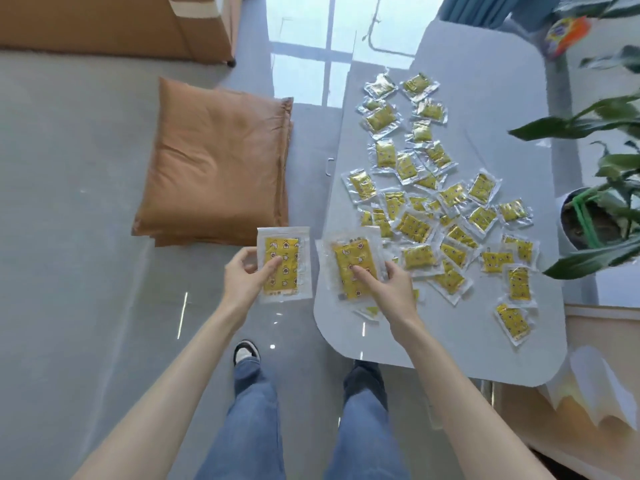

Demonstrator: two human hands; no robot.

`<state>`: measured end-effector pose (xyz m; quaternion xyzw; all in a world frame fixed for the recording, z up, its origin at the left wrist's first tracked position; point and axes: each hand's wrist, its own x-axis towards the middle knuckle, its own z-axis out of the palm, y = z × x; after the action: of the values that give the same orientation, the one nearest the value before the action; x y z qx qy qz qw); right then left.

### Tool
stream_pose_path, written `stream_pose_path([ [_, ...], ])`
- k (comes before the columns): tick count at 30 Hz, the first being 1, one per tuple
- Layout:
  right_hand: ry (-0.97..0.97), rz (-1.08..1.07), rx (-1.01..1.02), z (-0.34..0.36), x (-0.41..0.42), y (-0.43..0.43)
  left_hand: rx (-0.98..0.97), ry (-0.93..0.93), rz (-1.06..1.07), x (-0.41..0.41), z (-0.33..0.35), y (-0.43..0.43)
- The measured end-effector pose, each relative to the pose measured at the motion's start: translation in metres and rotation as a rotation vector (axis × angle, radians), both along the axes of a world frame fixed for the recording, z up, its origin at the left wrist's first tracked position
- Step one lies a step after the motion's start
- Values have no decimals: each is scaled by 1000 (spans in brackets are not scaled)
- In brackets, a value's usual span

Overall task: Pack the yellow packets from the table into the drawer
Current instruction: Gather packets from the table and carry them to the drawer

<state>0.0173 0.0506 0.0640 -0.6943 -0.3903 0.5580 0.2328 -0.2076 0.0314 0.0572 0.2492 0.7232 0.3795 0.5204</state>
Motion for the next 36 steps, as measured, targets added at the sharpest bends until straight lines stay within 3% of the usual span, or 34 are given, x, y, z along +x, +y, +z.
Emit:
stream_pose_path([
  [8,283,-22,24,18,-156,20,43,-55,-94,-129,15,38],
  [15,49,-14,185,5,-233,58,51,-140,-174,-176,11,86],
  [24,127,-161,111,-25,-245,152,18,-183,-320,-180,-18,200],
  [32,148,-447,83,-40,-235,241,-53,-189,-494,-161,-42,318],
  [36,102,-561,71,-53,-219,267,-189,-268,-557,-139,-65,365],
])
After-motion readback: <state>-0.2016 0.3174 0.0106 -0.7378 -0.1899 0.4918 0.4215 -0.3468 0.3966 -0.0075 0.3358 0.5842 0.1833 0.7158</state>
